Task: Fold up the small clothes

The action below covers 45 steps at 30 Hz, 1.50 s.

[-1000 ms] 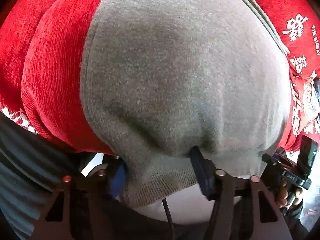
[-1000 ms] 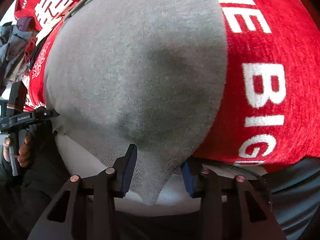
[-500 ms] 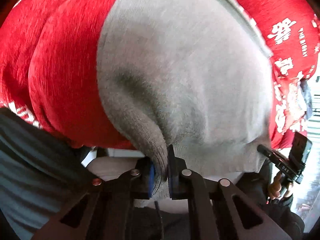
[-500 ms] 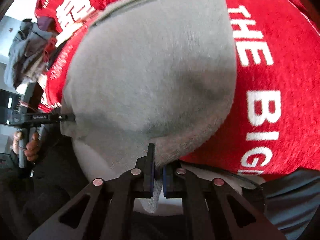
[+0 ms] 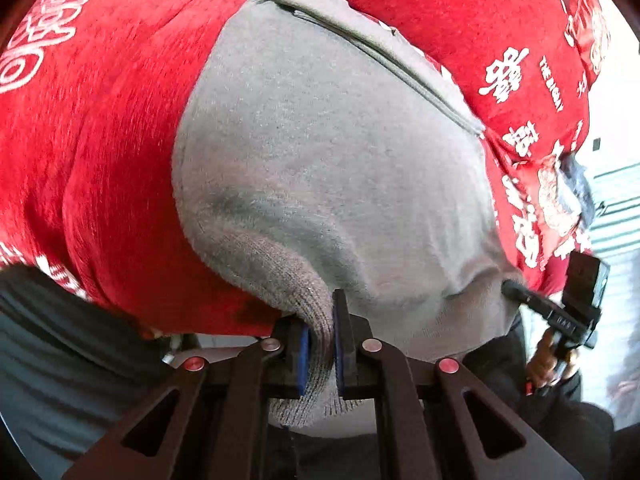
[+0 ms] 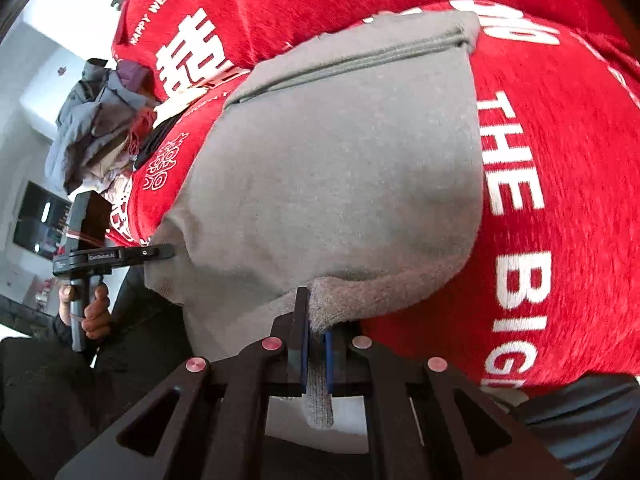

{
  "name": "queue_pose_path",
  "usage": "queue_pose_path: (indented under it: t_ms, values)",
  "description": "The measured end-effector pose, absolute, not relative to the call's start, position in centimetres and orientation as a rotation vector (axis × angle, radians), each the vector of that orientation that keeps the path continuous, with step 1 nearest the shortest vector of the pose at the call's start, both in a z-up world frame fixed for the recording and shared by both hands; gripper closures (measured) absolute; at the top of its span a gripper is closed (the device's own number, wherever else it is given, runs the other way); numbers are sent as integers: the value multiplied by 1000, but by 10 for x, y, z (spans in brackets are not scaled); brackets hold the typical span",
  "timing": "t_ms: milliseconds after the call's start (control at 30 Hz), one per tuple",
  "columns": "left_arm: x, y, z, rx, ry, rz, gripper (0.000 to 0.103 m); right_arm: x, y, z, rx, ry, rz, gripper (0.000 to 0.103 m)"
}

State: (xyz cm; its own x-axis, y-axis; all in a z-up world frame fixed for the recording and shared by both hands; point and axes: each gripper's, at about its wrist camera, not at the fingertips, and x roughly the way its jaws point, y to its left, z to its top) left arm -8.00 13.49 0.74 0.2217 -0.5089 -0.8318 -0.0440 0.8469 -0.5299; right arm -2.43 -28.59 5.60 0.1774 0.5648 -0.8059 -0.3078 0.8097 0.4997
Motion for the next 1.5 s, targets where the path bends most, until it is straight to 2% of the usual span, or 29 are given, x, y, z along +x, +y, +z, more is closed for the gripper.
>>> queue_pose_path:
  t_ms: [233,367,500,567,633,667,700,767,933,1200,1500]
  values:
    - [-71,145,-35,-580,1474,-241,92,-23,-271,10,216,1426,587,92]
    - [-68,143,-41,-578,1490,-216,92,-24,-257,0,158,1465,569,91]
    - [-69,146,-42,-572,1492,-221,92,-22,-258,-8,205,1500,559,85]
    - [-69,143,-46,-579,1509,-224,92,-22,-258,-11,218,1515,551,82]
    - [-64,127,-49,-584,1528,-217,92,-23,-262,-13,212,1529,542,64]
    - [-64,127,-49,-578,1526,-218,92,-23,-260,-14,216,1531,546,64]
    - [-62,122,-49,-575,1526,-219,92,-23,-255,-12,208,1521,544,65]
    - [-62,118,-47,-566,1523,-232,93,-26,-245,-4,165,1483,563,97]
    - [-64,111,-25,-523,1457,-251,94,-33,-241,13,128,1418,594,97]
    - [-69,149,13,-768,1186,-345,94,-16,-292,62,438,1206,656,97]
    - [-30,157,53,-818,1010,-341,94,23,-302,97,501,1050,603,97]
